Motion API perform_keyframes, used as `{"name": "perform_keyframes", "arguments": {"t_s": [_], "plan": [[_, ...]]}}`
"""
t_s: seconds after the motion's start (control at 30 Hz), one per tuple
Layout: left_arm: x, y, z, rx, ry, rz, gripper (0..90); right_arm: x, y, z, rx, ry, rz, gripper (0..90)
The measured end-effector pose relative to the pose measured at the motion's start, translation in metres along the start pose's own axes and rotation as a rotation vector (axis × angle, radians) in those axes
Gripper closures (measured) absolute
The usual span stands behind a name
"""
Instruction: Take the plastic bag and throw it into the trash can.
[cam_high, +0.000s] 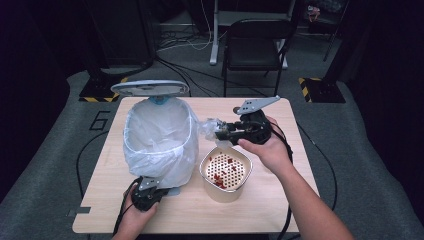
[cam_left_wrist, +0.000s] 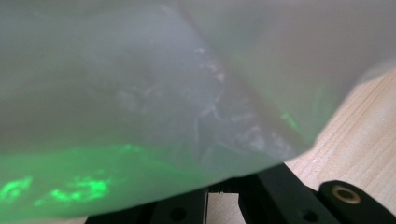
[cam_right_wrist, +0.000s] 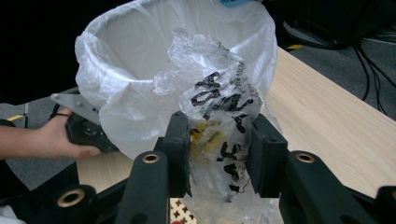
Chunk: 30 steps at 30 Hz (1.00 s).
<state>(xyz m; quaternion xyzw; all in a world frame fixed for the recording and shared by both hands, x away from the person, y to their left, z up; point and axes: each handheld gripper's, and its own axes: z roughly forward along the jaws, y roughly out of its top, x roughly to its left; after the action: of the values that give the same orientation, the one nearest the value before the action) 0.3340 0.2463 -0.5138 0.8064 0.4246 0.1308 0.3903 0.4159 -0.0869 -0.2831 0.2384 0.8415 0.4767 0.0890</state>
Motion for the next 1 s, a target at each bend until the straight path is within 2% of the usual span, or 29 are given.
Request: {"name": "perform_keyframes", "arguments": {"t_s": [0.3,0.53,0.8,1.0], "plan": [[0.0,0.0,0.0,0.002,-0.002,0.001,90.0,0.003,0.016,0.009,-0.02,0.018,-0.019,64.2],[0.0,0.0,0.0,0.004,0.0,0.002,90.0,0.009,0.033,0.019,-0.034,0.042,-0.056,64.3],[0.0,0.0,0.0,0.004,0.0,0.001,90.0,0.022,0.05,0.039,-0.041,0.07,-0.098,64.2],[0.0,0.0,0.0,0.004,-0.001,0.001,90.0,0.031,0.06,0.055,-0.042,0.092,-0.11,64.2]]}}
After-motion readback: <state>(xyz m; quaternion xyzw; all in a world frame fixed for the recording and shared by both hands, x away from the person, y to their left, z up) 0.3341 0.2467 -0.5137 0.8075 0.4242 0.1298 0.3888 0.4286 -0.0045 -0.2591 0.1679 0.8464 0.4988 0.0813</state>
